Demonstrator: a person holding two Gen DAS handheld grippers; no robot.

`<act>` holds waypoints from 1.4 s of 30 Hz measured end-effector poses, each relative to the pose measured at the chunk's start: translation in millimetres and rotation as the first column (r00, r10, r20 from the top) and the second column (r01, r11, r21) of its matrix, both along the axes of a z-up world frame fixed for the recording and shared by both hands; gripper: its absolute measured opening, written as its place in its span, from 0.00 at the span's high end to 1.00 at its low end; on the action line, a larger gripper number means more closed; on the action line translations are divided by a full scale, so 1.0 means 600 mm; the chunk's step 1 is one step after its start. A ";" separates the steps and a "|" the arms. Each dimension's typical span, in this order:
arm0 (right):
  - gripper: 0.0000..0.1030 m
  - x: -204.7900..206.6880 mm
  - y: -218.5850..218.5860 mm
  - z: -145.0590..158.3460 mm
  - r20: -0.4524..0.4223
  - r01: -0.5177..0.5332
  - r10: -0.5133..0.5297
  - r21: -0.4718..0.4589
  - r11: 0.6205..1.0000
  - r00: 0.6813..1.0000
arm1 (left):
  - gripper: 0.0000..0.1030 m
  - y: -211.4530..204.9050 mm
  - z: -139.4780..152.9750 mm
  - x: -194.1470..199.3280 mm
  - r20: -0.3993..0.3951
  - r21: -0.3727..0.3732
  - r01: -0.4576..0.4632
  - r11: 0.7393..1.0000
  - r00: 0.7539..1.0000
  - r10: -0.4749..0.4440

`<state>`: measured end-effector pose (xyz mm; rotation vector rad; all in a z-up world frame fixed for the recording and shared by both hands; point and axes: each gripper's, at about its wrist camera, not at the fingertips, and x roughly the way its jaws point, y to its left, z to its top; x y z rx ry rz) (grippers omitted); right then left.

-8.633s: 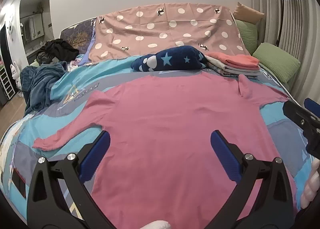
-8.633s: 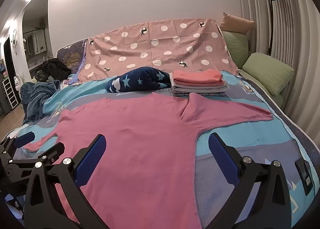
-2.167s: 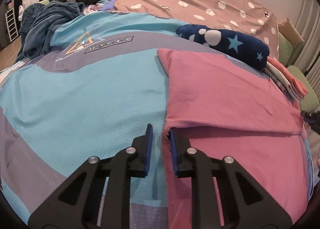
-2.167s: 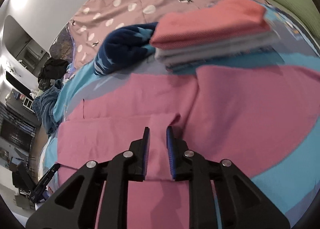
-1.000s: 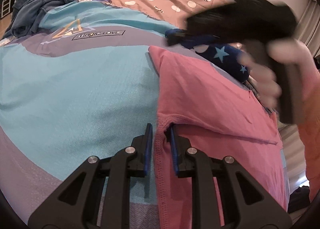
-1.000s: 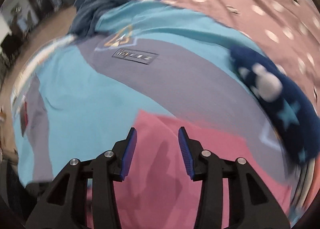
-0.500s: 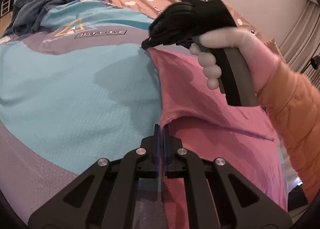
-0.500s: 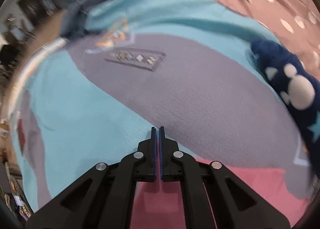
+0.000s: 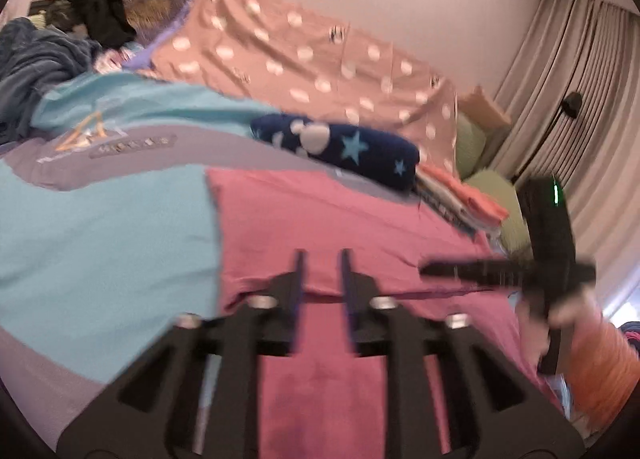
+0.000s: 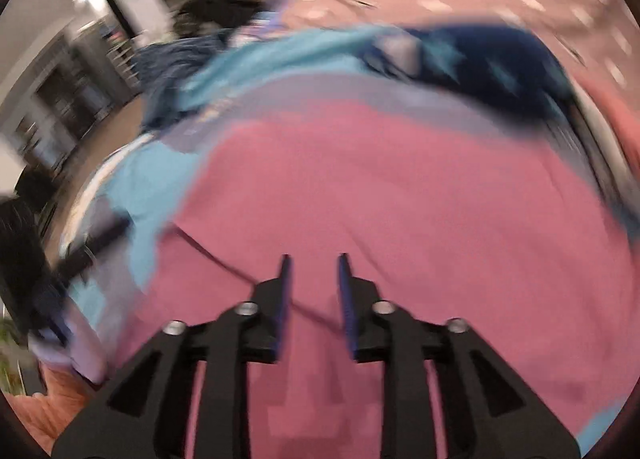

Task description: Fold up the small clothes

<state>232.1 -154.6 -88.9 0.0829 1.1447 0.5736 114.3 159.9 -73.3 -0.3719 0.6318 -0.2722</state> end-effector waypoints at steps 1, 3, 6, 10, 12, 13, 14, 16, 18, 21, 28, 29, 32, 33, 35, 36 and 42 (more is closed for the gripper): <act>0.76 -0.004 -0.016 -0.015 -0.008 0.025 -0.025 0.030 0.999 1.000 | 0.57 -0.014 -0.010 0.022 -0.052 0.035 0.004 0.999 0.999 -0.002; 0.78 -0.020 -0.042 -0.011 -0.007 0.072 -0.072 0.100 0.992 0.997 | 0.59 -0.040 -0.047 0.063 -0.166 0.215 -0.027 0.976 0.984 0.064; 0.76 -0.053 -0.087 0.018 0.035 0.099 -0.108 0.207 0.973 0.993 | 0.58 -0.050 -0.064 0.075 -0.216 0.269 -0.034 0.963 0.972 0.094; 0.74 -0.076 -0.252 0.016 0.028 0.303 -0.321 0.265 0.916 0.947 | 0.58 -0.057 -0.059 0.071 -0.225 0.299 -0.042 0.953 0.968 0.113; 0.73 -0.085 -0.360 -0.006 -0.043 0.463 -0.474 0.306 0.832 0.879 | 0.58 -0.063 -0.043 0.064 -0.227 0.311 -0.058 0.949 0.965 0.133; 0.72 -0.095 -0.423 -0.021 -0.080 0.551 -0.558 0.323 0.770 0.826 | 0.57 -0.062 -0.034 0.062 -0.219 0.310 -0.063 0.949 0.966 0.135; 0.69 -0.101 -0.467 -0.031 -0.099 0.607 -0.613 0.331 0.723 0.784 | 0.56 -0.067 -0.020 0.058 -0.201 0.317 -0.069 0.946 0.970 0.138; 0.67 -0.124 -0.595 -0.065 -0.158 0.754 -0.755 0.335 0.565 0.636 | 0.51 -0.074 0.007 0.049 -0.171 0.339 -0.078 0.937 0.975 0.143; 0.63 -0.140 -0.682 -0.098 -0.222 0.834 -0.825 0.344 0.432 0.520 | 0.46 -0.093 0.030 0.047 -0.149 0.350 -0.070 0.934 0.980 0.129; 0.61 -0.151 -0.778 -0.149 -0.314 0.895 -0.867 0.356 0.270 0.387 | 0.43 -0.127 0.039 0.058 -0.157 0.337 -0.033 0.941 0.983 0.091; 0.55 -0.097 -0.852 -0.219 -0.359 0.902 -0.880 0.403 0.154 0.311 | 0.41 -0.202 -0.014 0.099 -0.221 0.281 0.030 0.959 0.975 0.034; 0.55 -0.087 -0.853 -0.225 -0.348 0.902 -0.888 0.406 0.146 0.300 | 0.41 -0.208 -0.025 0.108 -0.240 0.273 0.033 0.961 0.970 0.035; 0.57 -0.070 -0.892 -0.233 -0.320 0.903 -0.900 0.402 0.154 0.296 | 0.40 -0.216 -0.057 0.128 -0.267 0.285 0.026 0.958 0.962 0.053; 0.63 -0.065 -0.894 -0.234 -0.297 0.905 -0.907 0.391 0.168 0.297 | 0.38 -0.218 -0.061 0.130 -0.263 0.292 0.027 0.956 0.963 0.054; 0.82 -0.058 -0.900 -0.242 -0.293 0.909 -0.910 0.381 0.169 0.292 | 0.34 -0.224 -0.067 0.135 -0.262 0.305 0.036 0.952 0.964 0.048; 0.95 -0.063 -0.906 -0.249 -0.323 0.904 -0.901 0.401 0.146 0.289 | 0.32 -0.230 -0.070 0.136 -0.261 0.322 0.044 0.946 0.964 0.044; 0.97 -0.081 -0.897 -0.199 -0.313 0.838 -0.884 0.526 0.145 0.349 | 0.28 -0.243 -0.072 0.134 -0.251 0.366 0.053 0.929 0.967 0.044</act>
